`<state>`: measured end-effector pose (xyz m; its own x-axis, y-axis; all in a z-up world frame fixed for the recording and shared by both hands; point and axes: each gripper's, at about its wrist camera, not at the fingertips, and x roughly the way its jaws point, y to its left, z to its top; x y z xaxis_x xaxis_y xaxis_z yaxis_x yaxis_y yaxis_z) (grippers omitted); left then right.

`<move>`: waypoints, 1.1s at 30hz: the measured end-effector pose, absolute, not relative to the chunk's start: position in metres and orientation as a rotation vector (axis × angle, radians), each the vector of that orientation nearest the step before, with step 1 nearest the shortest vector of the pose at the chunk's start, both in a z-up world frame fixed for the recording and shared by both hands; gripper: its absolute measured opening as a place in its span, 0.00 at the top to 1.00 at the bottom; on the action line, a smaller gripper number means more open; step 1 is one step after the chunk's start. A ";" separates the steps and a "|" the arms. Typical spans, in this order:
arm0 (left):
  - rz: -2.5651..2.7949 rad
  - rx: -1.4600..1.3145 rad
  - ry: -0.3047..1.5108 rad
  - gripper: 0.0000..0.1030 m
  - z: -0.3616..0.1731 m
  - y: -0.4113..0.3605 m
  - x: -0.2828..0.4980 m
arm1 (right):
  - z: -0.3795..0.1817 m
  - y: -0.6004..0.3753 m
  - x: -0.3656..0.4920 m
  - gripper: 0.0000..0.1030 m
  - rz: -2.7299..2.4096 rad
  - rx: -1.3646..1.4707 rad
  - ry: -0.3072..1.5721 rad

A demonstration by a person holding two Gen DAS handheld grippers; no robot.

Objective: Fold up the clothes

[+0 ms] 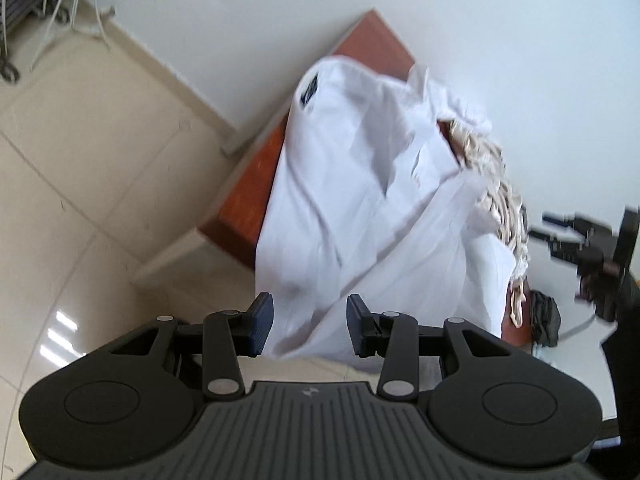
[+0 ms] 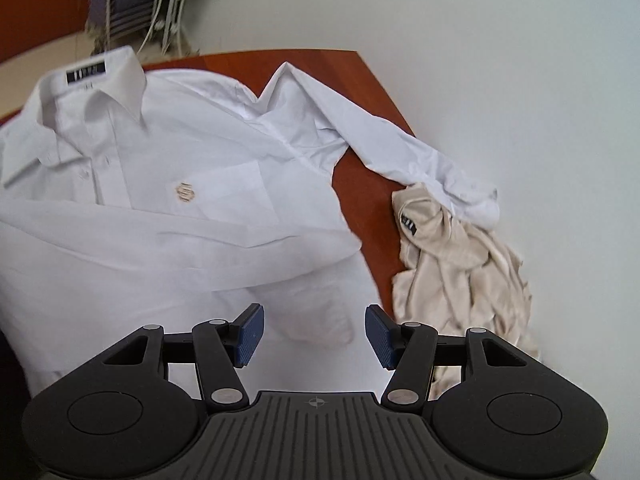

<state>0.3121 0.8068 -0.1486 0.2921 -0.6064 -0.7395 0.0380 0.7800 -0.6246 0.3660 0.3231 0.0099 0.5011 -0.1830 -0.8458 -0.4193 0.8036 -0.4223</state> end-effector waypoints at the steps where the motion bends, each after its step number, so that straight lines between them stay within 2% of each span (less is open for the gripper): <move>1: -0.454 -0.548 1.191 0.55 -0.142 0.806 0.313 | 0.011 0.321 0.362 0.43 0.145 -0.622 1.049; 10: -0.431 -0.495 1.040 0.55 -0.100 0.760 0.335 | 0.042 0.265 0.359 0.43 0.067 -0.365 0.960; 22: -0.296 -0.544 0.964 0.55 -0.091 0.636 0.406 | 0.072 0.145 0.458 0.43 0.132 -0.298 0.862; 27: -0.214 -0.575 0.940 0.55 -0.099 0.585 0.442 | 0.059 0.094 0.516 0.43 0.177 -0.276 0.855; 33: -0.182 -0.580 0.947 0.55 -0.123 0.543 0.482 | 0.011 0.053 0.583 0.44 0.199 -0.255 0.875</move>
